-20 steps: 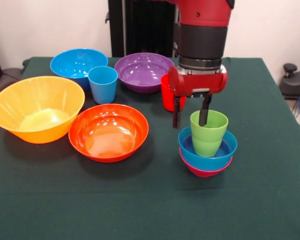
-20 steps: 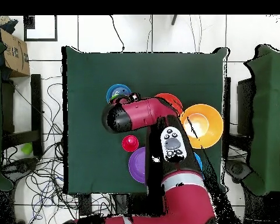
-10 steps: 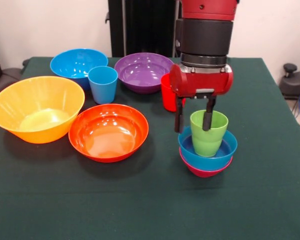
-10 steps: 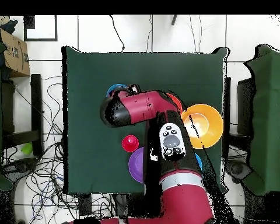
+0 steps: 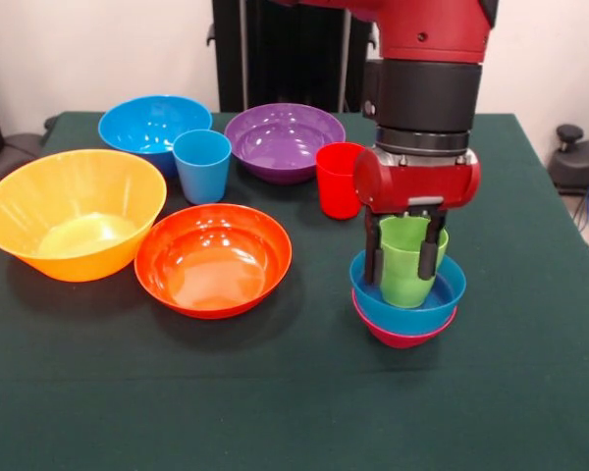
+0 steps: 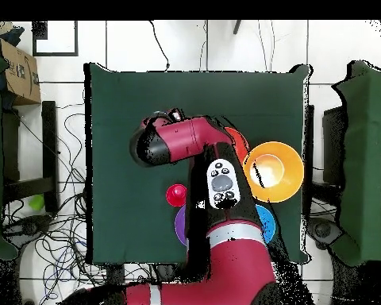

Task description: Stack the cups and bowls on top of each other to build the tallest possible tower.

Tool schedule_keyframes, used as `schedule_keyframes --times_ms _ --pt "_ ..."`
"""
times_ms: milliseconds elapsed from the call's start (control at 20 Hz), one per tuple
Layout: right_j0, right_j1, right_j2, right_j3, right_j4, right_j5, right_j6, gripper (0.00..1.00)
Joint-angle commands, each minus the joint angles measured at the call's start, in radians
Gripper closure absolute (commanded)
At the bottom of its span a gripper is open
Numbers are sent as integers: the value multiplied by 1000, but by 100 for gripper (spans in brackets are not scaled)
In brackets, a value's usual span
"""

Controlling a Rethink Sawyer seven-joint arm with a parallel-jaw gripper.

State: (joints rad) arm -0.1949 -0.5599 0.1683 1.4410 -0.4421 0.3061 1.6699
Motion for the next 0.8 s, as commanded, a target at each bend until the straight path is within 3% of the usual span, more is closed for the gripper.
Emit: schedule_keyframes --times_ms 50,400,800 --pt "-10 65 23 -26 -50 66 -13 0" --pt "-57 -63 75 73 -13 120 -53 0" --pt "-59 -88 91 83 -3 128 -36 0"
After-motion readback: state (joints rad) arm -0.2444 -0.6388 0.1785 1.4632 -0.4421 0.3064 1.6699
